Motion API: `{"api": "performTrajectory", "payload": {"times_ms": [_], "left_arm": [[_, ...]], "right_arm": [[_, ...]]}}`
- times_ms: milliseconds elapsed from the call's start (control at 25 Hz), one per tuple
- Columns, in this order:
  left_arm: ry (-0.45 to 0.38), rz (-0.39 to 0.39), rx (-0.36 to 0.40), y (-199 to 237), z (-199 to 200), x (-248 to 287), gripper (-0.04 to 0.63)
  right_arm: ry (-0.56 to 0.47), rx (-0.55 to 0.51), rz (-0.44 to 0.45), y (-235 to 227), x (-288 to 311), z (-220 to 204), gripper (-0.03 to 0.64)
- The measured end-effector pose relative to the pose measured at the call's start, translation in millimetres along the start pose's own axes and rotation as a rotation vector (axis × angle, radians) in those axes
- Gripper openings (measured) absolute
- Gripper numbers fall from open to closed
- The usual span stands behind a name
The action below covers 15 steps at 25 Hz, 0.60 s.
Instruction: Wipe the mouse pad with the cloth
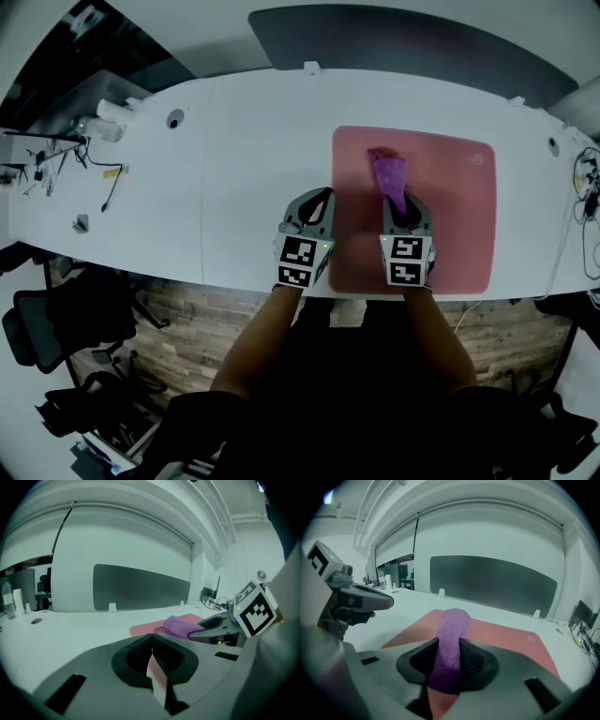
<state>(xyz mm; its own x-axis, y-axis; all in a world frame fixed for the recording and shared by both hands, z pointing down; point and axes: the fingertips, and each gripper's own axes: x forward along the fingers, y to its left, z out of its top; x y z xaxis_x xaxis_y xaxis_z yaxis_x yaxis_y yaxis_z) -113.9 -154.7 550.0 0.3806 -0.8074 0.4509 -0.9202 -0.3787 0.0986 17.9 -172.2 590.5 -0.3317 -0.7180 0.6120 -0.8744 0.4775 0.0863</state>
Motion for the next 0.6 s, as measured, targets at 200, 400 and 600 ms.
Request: {"api": "performTrajectory", "payload": {"times_ms": [200, 400, 600], "left_arm": [[-0.011, 0.010, -0.014, 24, -8, -32, 0.021], [0.009, 0.006, -0.005, 39, -25, -58, 0.021], [0.027, -0.004, -0.025, 47, -39, -69, 0.021]], "right_arm": [[0.000, 0.026, 0.052, 51, 14, 10, 0.131], [0.004, -0.012, 0.061, 82, 30, 14, 0.132], [0.043, -0.059, 0.055, 87, 47, 15, 0.132]]}}
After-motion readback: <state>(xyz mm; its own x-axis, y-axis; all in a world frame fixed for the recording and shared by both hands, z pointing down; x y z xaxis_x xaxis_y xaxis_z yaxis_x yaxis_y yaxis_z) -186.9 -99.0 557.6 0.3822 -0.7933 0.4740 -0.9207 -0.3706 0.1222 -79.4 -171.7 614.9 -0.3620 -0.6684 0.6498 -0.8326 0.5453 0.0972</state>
